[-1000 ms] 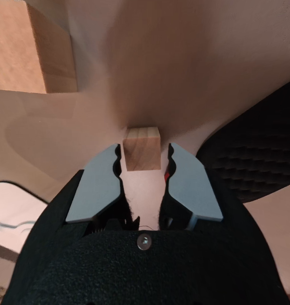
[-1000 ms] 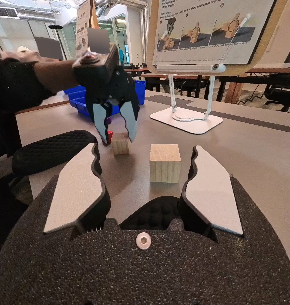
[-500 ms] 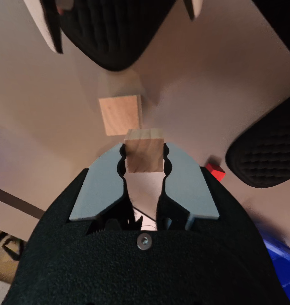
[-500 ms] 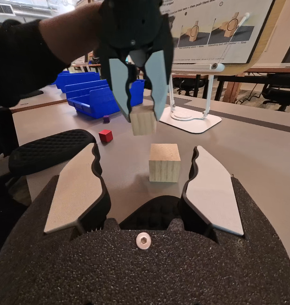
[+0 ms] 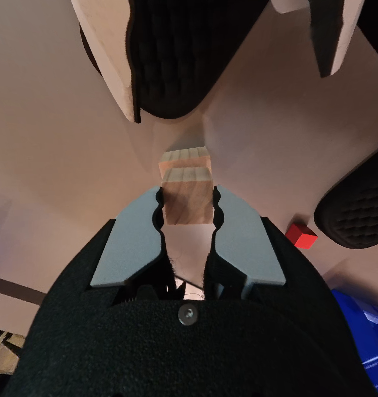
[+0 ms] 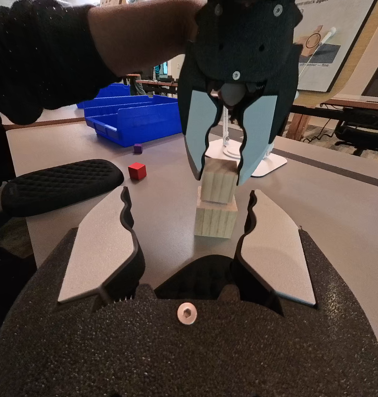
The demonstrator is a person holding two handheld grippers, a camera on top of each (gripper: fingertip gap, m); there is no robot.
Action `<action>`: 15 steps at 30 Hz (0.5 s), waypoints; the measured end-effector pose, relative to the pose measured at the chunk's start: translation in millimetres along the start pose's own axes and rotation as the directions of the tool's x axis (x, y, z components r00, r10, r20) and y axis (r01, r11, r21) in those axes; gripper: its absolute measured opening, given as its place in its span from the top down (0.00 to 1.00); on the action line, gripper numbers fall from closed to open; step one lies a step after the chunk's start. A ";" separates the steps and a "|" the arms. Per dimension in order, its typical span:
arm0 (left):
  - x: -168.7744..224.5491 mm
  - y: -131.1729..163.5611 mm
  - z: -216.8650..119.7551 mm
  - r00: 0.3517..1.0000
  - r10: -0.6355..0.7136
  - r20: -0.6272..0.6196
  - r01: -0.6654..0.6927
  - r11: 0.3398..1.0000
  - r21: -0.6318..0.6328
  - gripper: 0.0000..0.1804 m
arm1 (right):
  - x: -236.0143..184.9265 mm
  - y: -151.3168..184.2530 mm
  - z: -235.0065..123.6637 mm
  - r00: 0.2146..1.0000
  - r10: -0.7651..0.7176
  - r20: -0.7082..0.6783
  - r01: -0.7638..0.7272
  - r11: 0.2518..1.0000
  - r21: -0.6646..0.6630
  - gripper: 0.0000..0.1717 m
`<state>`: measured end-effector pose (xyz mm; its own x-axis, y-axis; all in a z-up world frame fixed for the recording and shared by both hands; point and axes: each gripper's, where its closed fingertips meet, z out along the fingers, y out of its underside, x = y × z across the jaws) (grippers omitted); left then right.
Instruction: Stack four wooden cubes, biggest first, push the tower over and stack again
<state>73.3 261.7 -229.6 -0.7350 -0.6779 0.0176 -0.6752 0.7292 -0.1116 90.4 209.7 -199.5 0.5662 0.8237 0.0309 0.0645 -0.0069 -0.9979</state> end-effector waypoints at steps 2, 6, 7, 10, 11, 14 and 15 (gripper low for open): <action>-0.3 1.7 2.5 1.000 -0.007 -0.003 0.007 1.000 -0.011 0.76 | -0.6 0.0 0.0 1.000 -0.006 0.000 0.006 1.000 0.000 0.40; -2.0 1.5 5.3 1.000 -0.014 0.005 0.014 1.000 -0.018 0.76 | -1.2 0.3 0.4 1.000 -0.015 -0.001 0.015 1.000 -0.003 0.41; -2.8 1.9 5.4 1.000 -0.019 0.011 0.019 1.000 -0.020 0.76 | -1.2 0.4 0.4 1.000 -0.015 -0.001 0.015 1.000 -0.003 0.41; -2.8 4.0 5.6 0.999 -0.035 0.011 0.035 0.999 -0.030 0.76 | -1.5 0.3 0.4 1.000 -0.017 -0.001 0.017 1.000 -0.002 0.41; -2.5 3.5 5.4 0.999 -0.042 0.007 0.043 0.999 -0.026 0.76 | -1.4 0.2 0.4 1.000 -0.018 -0.001 0.018 1.000 -0.001 0.41; -2.4 3.2 5.6 0.998 -0.064 -0.001 0.064 0.998 -0.026 0.76 | -1.2 0.0 0.4 1.000 -0.016 -0.002 0.016 1.000 0.000 0.42; -1.9 2.8 6.2 0.997 -0.074 -0.008 0.074 0.997 -0.027 0.75 | -1.2 0.0 0.3 1.000 -0.016 -0.002 0.016 1.000 0.000 0.42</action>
<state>73.2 264.4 -236.1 -0.6836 -0.7291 0.0339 -0.7289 0.6795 -0.0835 89.5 208.9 -199.5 0.5664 0.8228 0.0466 0.0733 0.0061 -0.9973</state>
